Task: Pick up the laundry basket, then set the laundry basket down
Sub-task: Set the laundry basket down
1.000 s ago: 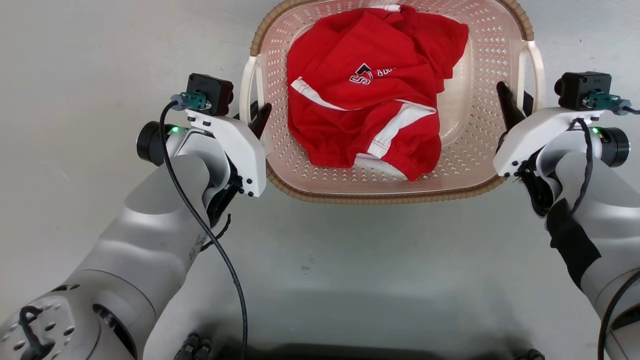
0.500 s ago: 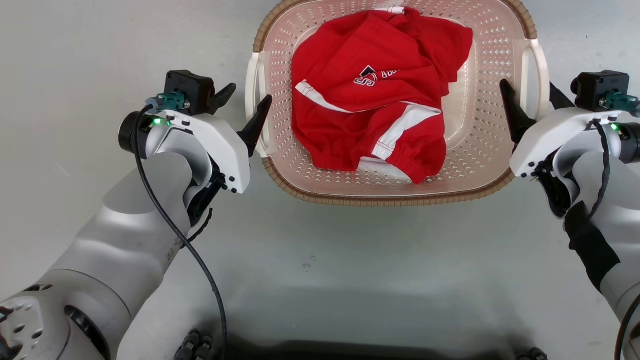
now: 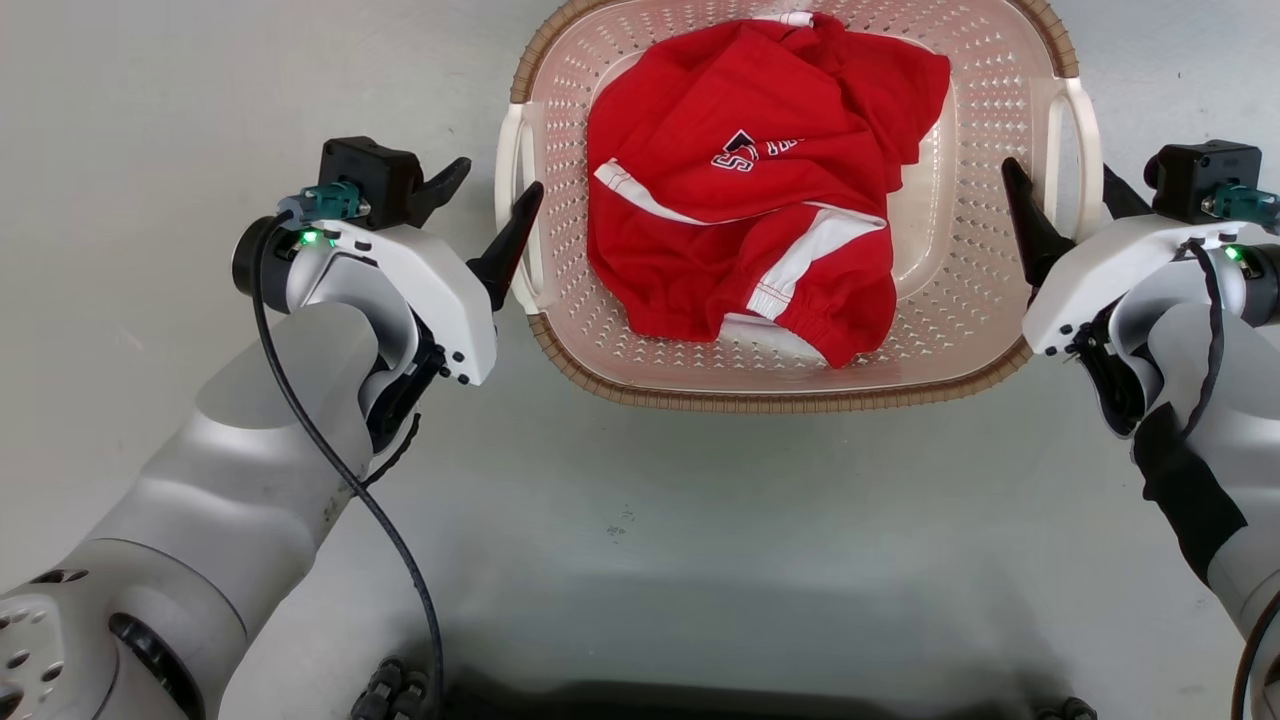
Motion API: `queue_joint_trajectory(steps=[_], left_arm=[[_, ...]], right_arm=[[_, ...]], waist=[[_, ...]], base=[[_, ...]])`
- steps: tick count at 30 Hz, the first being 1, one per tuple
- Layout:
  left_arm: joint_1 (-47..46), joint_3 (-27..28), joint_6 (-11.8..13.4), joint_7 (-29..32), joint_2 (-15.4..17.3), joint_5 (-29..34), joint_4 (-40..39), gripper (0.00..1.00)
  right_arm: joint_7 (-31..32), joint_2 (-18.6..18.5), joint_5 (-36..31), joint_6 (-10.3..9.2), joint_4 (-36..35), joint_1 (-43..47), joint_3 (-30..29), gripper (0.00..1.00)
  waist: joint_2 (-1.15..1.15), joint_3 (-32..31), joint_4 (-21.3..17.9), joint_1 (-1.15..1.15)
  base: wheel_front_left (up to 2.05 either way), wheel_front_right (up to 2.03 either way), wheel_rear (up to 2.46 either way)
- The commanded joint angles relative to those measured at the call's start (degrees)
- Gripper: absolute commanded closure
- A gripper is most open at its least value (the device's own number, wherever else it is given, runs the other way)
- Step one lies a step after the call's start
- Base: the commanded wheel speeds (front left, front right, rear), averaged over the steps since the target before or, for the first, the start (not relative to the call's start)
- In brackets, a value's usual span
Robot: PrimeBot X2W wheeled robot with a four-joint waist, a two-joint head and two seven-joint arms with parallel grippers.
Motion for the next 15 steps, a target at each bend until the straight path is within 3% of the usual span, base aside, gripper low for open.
queue_joint_trajectory(steps=[1,15], left_arm=[[0.97,0.85,0.84,-0.56,3.0,0.1,0.35,0.0],[1.62,4.08,0.84,-0.58,3.11,2.45,-1.37,0.0]], right_arm=[[-0.36,-0.35,0.35,-0.25,0.08,3.46,0.75,0.0],[-0.36,-0.35,1.87,-0.25,-0.13,3.12,2.38,0.0]], waist=[[0.0,0.01,0.0,0.0],[0.0,-0.48,0.11,0.0]], base=[[0.0,0.0,0.0],[0.0,0.0,0.0]])
